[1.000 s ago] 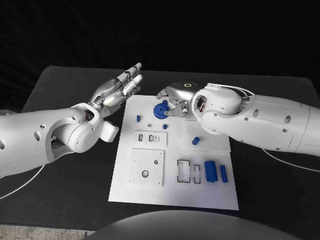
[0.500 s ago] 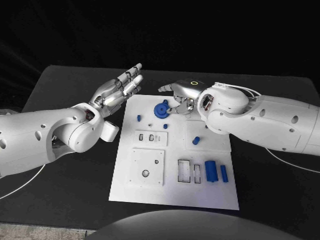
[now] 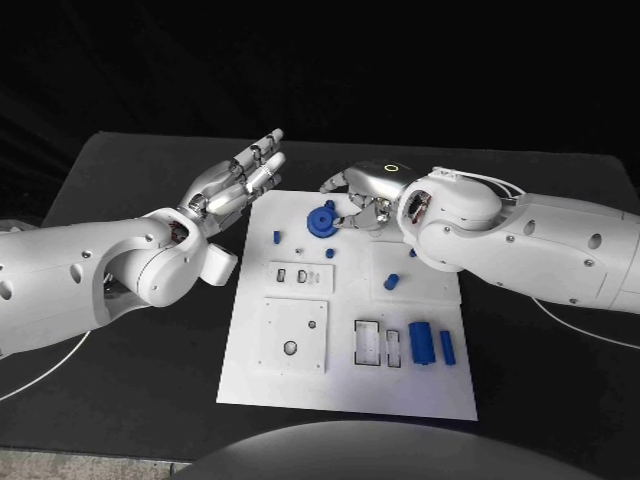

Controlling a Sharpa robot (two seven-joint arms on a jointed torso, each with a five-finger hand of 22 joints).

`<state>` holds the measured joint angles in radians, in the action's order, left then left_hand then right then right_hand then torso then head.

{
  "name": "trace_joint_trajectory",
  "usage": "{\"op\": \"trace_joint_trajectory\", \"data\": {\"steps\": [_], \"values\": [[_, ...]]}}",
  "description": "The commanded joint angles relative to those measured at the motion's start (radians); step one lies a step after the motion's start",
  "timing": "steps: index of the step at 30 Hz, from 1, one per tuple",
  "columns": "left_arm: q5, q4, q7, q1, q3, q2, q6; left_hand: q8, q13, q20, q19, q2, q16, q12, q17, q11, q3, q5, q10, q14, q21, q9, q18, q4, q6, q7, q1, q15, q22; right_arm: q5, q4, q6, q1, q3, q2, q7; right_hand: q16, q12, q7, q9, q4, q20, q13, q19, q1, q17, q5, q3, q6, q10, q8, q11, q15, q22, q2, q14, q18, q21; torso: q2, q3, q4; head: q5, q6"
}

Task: Assemble the parts on the task board

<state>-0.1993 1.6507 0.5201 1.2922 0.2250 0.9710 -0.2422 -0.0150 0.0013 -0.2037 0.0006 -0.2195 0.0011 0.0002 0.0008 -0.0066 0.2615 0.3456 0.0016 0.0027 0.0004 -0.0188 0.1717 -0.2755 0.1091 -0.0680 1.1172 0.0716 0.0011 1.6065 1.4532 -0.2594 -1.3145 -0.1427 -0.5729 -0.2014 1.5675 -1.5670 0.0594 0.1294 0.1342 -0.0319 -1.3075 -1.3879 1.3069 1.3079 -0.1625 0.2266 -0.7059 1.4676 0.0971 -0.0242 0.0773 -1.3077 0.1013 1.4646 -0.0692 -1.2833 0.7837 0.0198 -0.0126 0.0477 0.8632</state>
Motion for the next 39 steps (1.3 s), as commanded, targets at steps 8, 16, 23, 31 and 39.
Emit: {"op": "trace_joint_trajectory", "data": {"steps": [8, 16, 23, 31, 39], "values": [[0.001, -0.001, 0.011, 0.000, 0.000, -0.004, 0.022, -0.006, -0.001, -0.010, -0.001, -0.004, -0.001, 0.000, -0.001, 0.006, -0.010, 0.012, -0.002, -0.003, 0.000, -0.001, 0.008, 0.003, 0.002, 0.007, 0.013, 0.007, -0.001, -0.010, 0.004, 0.065, 0.003, 0.000, -0.002, 0.007, 0.003, -0.004, 0.002, 0.004, 0.000, 0.001, -0.263, -0.009, 0.006, 0.263, -0.012, -0.002, -0.053, 0.103, 0.012, -0.003, 0.005, -0.061, -0.016, 0.106, -0.007, 0.002, 0.000, 0.0002, 0.0000, -0.001, 0.003], [0.001, -0.002, 0.011, 0.000, 0.000, -0.006, 0.022, -0.006, -0.001, -0.010, -0.001, -0.006, -0.001, 0.000, -0.001, 0.006, -0.012, 0.017, -0.002, -0.003, 0.000, -0.001, 0.008, 0.005, 0.002, 0.008, 0.015, 0.007, -0.001, -0.018, 0.004, 0.084, 0.004, 0.000, -0.002, 0.007, 0.003, -0.004, 0.005, 0.006, 0.004, -0.001, -0.263, -0.014, 0.000, 0.263, -0.008, -0.008, -0.099, 0.103, 0.024, 0.000, 0.003, -0.068, -0.023, 0.106, -0.005, -0.002, 0.000, -0.0003, 0.0002, -0.001, 0.003], [0.001, -0.002, 0.011, 0.000, 0.000, -0.006, 0.022, -0.006, -0.001, -0.011, -0.001, -0.007, -0.001, 0.000, -0.001, 0.006, -0.013, 0.022, -0.002, -0.003, 0.000, -0.001, 0.008, 0.006, 0.002, 0.008, 0.017, 0.007, -0.001, -0.020, 0.004, 0.076, 0.005, 0.000, -0.007, 0.010, 0.003, -0.004, 0.010, 0.021, 0.005, -0.003, -0.263, -0.014, -0.001, 0.263, -0.006, -0.011, -0.174, 0.103, 0.048, 0.003, 0.001, -0.070, -0.028, 0.106, -0.006, 0.003, 0.000, -0.0003, 0.0002, 0.000, 0.003], [0.004, -0.002, 0.012, -0.001, 0.000, -0.005, 0.021, -0.006, -0.001, -0.011, -0.001, -0.009, -0.001, 0.000, -0.001, 0.006, -0.015, 0.027, -0.002, -0.003, 0.000, -0.001, 0.008, 0.008, 0.002, 0.008, 0.019, 0.007, -0.001, -0.020, 0.007, 0.038, 0.007, 0.000, -0.020, 0.011, 0.003, -0.004, 0.010, 0.055, -0.004, -0.004, -0.263, -0.012, 0.010, 0.263, 0.000, -0.015, -0.259, 0.103, 0.088, 0.004, -0.001, -0.072, -0.031, 0.106, -0.007, 0.010, 0.000, -0.0002, 0.0001, 0.002, 0.002], [0.005, -0.001, 0.011, -0.001, 0.000, -0.002, 0.020, -0.006, -0.001, -0.011, -0.001, -0.010, -0.001, 0.000, -0.001, 0.007, -0.016, 0.031, -0.002, -0.003, 0.000, -0.001, 0.008, 0.009, 0.002, 0.008, 0.021, 0.007, -0.001, -0.020, 0.006, 0.007, 0.008, 0.000, -0.034, 0.007, 0.003, -0.004, 0.011, 0.076, 0.001, -0.004, -0.263, -0.010, -0.002, 0.263, 0.018, -0.030, -0.271, 0.103, 0.102, 0.005, -0.001, -0.071, -0.027, 0.106, -0.008, 0.016, 0.000, -0.0005, 0.0002, 0.004, 0.002]]}}
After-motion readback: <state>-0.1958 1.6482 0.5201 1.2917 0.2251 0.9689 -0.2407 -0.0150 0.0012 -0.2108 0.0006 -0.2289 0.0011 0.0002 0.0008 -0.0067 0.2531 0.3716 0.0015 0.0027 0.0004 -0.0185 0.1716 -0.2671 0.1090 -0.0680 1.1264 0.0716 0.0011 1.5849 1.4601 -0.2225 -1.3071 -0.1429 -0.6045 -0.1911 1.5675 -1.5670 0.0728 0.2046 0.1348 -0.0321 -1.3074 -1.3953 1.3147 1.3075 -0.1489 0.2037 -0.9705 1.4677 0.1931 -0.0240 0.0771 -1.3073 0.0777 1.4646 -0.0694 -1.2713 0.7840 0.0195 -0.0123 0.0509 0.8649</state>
